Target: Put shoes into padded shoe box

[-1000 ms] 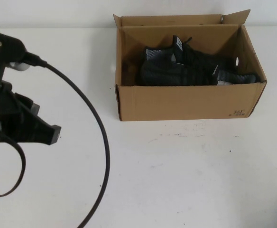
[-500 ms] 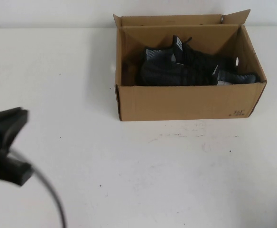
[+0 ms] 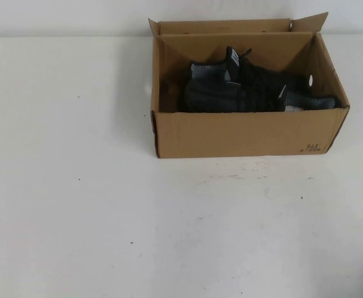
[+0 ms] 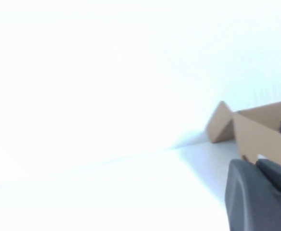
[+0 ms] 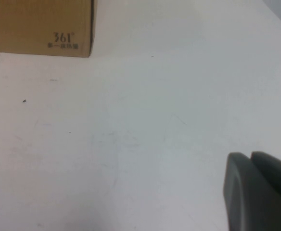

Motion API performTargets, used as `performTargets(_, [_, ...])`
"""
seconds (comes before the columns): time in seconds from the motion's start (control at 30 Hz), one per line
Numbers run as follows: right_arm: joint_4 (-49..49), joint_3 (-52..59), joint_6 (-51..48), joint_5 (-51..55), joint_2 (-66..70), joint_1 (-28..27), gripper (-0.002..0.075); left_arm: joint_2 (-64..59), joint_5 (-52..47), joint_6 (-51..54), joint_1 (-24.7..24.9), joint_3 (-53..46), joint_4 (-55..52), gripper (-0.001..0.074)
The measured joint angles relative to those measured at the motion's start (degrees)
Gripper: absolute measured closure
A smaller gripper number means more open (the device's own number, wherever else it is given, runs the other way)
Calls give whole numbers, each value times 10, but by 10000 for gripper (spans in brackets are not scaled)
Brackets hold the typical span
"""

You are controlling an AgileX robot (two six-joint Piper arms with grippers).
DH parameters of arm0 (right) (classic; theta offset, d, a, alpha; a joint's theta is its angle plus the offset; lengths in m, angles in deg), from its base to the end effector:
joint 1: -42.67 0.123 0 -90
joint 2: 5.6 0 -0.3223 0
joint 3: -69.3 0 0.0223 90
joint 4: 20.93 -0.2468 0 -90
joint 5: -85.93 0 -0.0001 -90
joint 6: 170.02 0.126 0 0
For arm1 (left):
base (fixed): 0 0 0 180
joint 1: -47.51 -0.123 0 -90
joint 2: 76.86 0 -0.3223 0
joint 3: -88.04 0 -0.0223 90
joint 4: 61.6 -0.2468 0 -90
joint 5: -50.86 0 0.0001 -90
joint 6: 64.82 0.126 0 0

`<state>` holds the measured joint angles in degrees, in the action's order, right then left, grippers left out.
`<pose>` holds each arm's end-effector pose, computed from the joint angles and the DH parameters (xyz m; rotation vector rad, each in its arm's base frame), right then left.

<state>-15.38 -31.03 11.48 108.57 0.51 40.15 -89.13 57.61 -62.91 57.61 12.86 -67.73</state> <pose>0.0433 -0.0066 0.1580 0.0072 1.8918 -0.1084 0.0539 -0.0112 0.2449 0.2319 1.3901 -0.0393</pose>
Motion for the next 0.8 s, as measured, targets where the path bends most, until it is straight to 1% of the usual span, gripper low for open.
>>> performTargets(0.13, [0,0,0,0,0,0,735,53,-9,0,-31,-39,15,738])
performTargets(0.27, [0,0,0,0,0,0,735,59,-80,-5,-45,-44,22,738])
performTargets(0.53, [0,0,0,0,0,0,735,59,-260,-8,-46,-45,23,738])
performTargets(0.6, [0,0,0,0,0,0,735,59,-277,-8,-46,-45,23,738])
performTargets(0.8, [0,0,0,0,0,0,735,59,-283,-9,-46,-45,23,738])
